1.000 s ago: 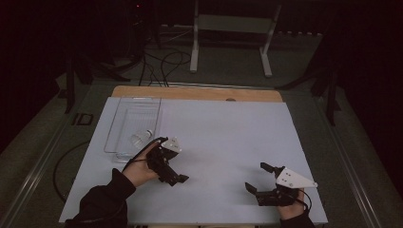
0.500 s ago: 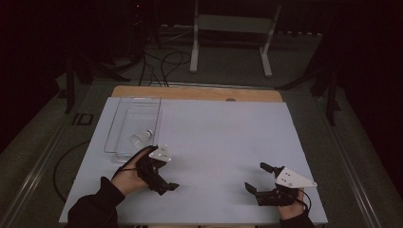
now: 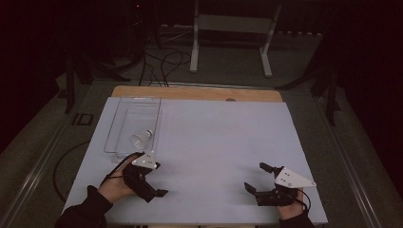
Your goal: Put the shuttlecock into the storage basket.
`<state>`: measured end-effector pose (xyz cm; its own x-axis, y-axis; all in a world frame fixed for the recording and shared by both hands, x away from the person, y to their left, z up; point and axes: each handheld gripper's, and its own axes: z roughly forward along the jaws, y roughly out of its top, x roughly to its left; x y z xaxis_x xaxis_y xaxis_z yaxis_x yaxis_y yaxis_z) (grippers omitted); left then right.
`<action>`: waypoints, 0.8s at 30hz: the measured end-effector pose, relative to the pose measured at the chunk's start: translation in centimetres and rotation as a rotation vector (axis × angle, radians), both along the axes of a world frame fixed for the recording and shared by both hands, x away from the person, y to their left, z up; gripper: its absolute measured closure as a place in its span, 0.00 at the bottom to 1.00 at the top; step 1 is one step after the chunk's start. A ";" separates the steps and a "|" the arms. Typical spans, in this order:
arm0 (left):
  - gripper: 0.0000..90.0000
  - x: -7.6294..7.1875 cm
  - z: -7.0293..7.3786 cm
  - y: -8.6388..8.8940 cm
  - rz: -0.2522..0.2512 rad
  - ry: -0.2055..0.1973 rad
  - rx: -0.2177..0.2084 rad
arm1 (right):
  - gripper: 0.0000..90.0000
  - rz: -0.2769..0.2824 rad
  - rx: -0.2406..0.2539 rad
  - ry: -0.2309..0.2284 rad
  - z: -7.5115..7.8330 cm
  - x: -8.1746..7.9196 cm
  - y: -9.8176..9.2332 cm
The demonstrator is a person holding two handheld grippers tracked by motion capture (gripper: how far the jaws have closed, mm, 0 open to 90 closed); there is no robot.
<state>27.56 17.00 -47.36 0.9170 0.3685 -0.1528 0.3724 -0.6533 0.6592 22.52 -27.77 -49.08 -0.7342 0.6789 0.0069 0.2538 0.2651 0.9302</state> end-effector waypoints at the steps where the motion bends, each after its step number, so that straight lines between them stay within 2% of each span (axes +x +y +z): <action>1: 0.00 -0.1 -0.1 0.2 0.006 -0.007 -0.001 | 0.11 0.000 0.000 0.000 0.0 0.0 0.0; 8: 0.00 -0.6 -0.9 1.2 0.035 -0.012 0.009 | 0.11 -0.001 0.001 0.001 0.0 0.0 0.0; 12: 0.00 -0.9 -1.0 1.9 0.071 -0.033 -0.014 | 0.11 -0.001 -0.001 0.001 0.0 0.0 0.0; 17: 0.00 -1.1 -1.2 3.0 0.112 -0.029 -0.056 | 0.11 -0.001 -0.001 0.000 0.0 0.0 0.0; 24: 0.00 -1.5 -1.9 3.7 0.145 -0.025 -0.074 | 0.11 0.002 -0.005 0.001 0.0 0.0 0.0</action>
<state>26.04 20.74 -49.30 0.8589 0.4857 -0.1624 0.4421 -0.5431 0.7138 22.55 -27.75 -49.12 -0.7354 0.6776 0.0039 0.2542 0.2705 0.9285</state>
